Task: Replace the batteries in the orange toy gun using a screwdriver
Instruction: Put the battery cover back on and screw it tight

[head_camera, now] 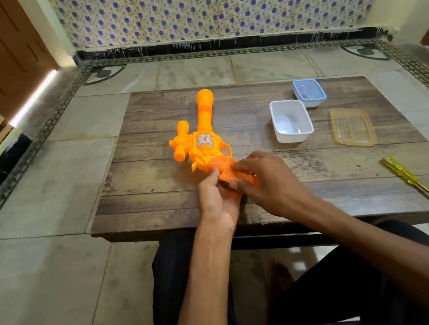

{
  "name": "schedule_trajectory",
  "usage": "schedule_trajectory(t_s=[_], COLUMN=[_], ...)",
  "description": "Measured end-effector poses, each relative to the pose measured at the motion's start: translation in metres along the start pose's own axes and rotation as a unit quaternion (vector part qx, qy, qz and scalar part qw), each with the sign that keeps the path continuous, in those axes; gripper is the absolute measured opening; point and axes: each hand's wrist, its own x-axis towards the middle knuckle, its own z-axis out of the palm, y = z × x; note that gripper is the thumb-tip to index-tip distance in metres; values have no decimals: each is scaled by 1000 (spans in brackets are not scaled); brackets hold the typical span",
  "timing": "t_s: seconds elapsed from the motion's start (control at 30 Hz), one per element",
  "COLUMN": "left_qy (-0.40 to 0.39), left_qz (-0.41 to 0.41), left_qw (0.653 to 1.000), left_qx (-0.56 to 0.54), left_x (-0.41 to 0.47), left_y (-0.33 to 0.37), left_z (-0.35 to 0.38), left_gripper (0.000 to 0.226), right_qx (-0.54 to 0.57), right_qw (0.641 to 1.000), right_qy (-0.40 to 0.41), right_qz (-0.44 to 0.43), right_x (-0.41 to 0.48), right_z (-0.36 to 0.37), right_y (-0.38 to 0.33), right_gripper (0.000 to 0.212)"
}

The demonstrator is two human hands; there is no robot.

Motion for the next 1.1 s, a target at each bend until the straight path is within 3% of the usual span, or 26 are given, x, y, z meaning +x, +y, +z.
schedule_trajectory(t_s=[0.8,1.1], left_qy=[24,7], left_qz=[-3,4], left_qw=[1000,1000], left_qx=[-3,0], left_x=[-2,8], left_y=[-2,-6], left_z=[6,-1], left_gripper=[29,26], right_qx=[-76,-121], right_qw=[995,990], right_qy=[50,57], right_qz=[41,40], right_x=[-5,8], right_z=[14,9], right_y=[-7,3], right_gripper=[36,30])
